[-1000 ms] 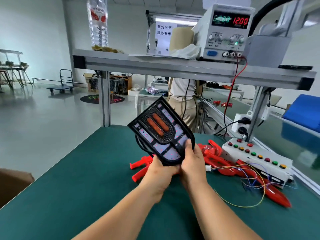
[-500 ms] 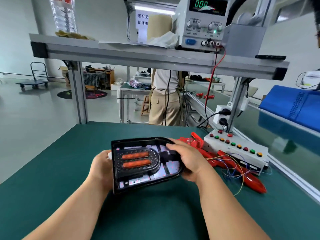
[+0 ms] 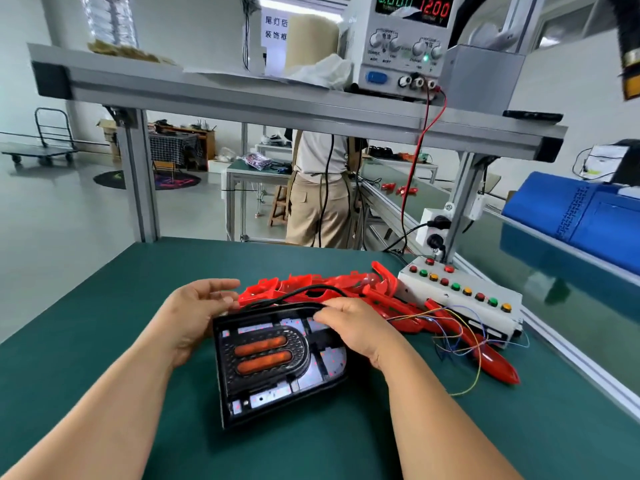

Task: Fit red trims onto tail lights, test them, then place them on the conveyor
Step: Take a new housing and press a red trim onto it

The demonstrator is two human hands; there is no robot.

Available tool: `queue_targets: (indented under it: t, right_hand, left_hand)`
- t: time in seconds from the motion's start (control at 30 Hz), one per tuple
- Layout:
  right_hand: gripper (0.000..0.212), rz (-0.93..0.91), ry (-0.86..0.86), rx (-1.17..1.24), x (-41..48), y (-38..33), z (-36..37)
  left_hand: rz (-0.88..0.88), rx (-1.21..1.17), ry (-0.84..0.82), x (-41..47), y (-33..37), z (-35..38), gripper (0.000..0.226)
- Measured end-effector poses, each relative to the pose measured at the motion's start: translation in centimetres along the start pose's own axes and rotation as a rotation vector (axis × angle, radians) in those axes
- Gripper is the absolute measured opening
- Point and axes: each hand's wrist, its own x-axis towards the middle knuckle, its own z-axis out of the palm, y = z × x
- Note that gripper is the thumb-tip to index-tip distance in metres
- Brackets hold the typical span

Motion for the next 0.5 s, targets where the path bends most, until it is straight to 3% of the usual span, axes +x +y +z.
queue_targets:
  t: [0.1, 0.17, 0.23, 0.3, 0.4, 0.5]
  right_hand:
    - [0.067, 0.012, 0.270, -0.340, 0.1, 0.0, -1.2]
    - [0.062, -0.006, 0.498, -0.493, 0.2, 0.5, -1.9]
    - [0.041, 0.013, 0.615, -0.646, 0.4, 1.3, -2.5]
    - [0.022, 0.124, 0.607, -0.770, 0.5, 1.9, -2.7]
    - [0.035, 0.304, 0.517, -0.819, 0.6, 2.6, -2.6]
    - [0.038, 0.358, 0.512, -0.803, 0.9, 2.9, -2.6]
  left_hand:
    - [0.163, 0.091, 0.122, 0.2, -0.8, 1.4, 0.025]
    - [0.211, 0.112, 0.099, 0.2, -0.6, 1.9, 0.030]
    - [0.244, 0.194, 0.093, -0.1, -0.3, 2.1, 0.030]
    - [0.304, 0.376, 0.134, -0.6, 0.3, 2.2, 0.026]
    - [0.363, 0.714, 0.220, -1.8, 0.8, 2.6, 0.020]
    - [0.323, 0.881, 0.228, -3.0, 1.1, 3.2, 0.028]
